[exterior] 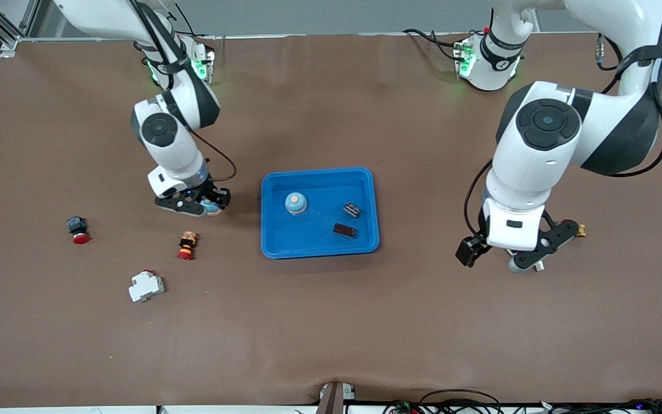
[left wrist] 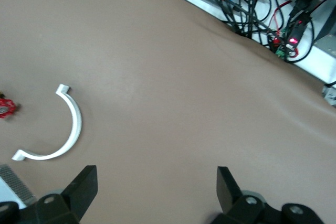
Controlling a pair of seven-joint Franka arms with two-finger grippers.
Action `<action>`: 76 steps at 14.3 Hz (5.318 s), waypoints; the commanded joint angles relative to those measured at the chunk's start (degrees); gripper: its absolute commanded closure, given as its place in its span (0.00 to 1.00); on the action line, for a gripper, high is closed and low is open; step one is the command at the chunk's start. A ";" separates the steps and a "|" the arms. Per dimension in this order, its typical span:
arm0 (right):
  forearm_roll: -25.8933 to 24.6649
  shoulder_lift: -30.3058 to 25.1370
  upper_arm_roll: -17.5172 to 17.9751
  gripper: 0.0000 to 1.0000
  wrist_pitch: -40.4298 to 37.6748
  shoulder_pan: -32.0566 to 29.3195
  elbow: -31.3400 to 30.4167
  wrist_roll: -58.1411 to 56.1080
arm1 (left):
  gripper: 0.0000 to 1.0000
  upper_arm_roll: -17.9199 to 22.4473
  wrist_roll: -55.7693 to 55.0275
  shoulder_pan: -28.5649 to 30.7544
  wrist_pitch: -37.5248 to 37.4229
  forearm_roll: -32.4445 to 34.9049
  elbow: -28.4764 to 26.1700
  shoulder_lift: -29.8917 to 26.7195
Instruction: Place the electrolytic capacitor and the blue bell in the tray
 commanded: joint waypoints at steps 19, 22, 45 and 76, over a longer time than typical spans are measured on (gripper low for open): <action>0.53 27.91 -1.35 1.00 -9.29 14.76 35.37 22.78 | 0.00 5.49 40.22 8.84 -19.04 -18.79 -14.86 -29.73; -0.97 28.97 -1.35 1.00 -7.27 15.11 35.37 24.28 | 0.00 5.58 45.75 9.10 -22.80 -18.79 -13.89 -29.99; -1.24 29.16 -1.17 0.00 -9.08 15.20 38.53 27.89 | 0.00 13.45 55.26 6.33 -26.08 -18.79 -10.72 -29.99; 5.88 -7.23 -1.17 0.00 -50.15 -24.53 41.17 -44.10 | 0.00 14.98 54.64 3.74 -27.04 -20.81 -11.60 -29.12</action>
